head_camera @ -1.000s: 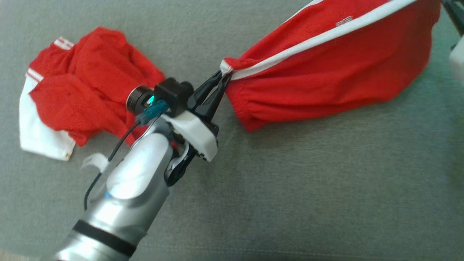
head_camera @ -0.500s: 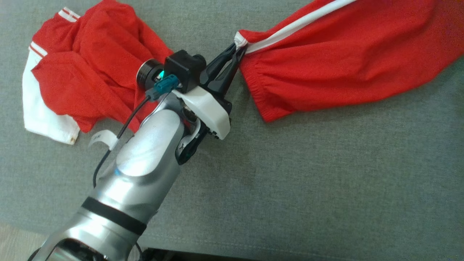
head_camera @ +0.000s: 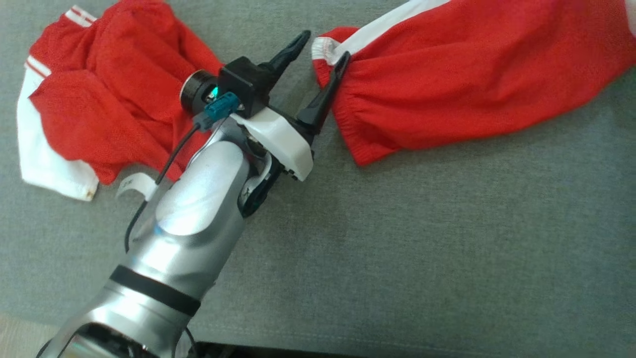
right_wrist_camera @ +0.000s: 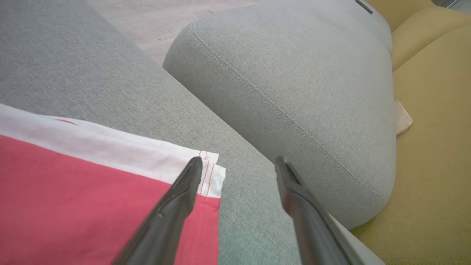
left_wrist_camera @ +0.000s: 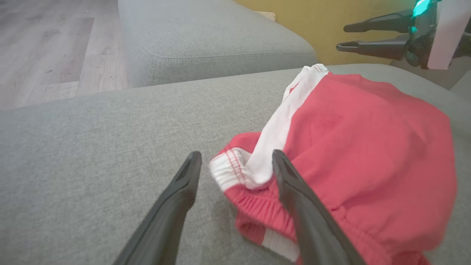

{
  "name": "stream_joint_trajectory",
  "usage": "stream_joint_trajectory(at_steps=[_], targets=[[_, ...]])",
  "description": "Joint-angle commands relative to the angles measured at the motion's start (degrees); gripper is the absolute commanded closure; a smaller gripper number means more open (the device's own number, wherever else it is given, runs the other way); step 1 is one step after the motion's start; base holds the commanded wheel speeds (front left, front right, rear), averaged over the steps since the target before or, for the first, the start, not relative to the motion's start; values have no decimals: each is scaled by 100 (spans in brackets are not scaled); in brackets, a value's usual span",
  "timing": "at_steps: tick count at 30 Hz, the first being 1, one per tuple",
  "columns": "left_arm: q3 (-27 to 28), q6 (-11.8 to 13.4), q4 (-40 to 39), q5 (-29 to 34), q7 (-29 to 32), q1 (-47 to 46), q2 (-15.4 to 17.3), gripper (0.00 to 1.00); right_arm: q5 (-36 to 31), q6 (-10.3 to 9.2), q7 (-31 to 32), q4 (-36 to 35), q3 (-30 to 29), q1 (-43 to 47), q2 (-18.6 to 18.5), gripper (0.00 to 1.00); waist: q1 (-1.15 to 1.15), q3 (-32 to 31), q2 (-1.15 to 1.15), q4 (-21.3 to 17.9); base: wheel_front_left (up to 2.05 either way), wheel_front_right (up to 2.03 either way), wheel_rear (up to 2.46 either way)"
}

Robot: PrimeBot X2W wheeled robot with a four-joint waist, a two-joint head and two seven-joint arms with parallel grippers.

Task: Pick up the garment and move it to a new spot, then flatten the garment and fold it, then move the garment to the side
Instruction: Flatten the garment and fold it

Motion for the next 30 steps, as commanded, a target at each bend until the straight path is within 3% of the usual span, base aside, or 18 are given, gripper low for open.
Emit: stream_joint_trajectory(at_steps=[1,11,19,23,30], targets=[[235,-29,-116,61,-34,-121,122,0,47,-5,-142,60,-39,-42,33,0,0,-84,0,-92,0,0,0],[743,36,-289,163,-34,234,230,0,400,-5,-1018,492,-497,304,434,0,0,-734,0,-413,0,0,0],[1631,237,-998,-41,-34,1078,214,0,1045,-5,-1706,421,-1442,1233,986,0,0,-1502,0,-734,0,0,0],[1970,294,-1359,-34,-35,1611,187,0,989,-5,-1784,113,-2169,1865,1268,0,0,-1847,0,-877,0,0,0],[2379,331,-1709,58,-35,2496,130,0,194,-5,-1790,-1002,-3784,3592,1994,0,0,-2384,0,-1042,0,0,0]])
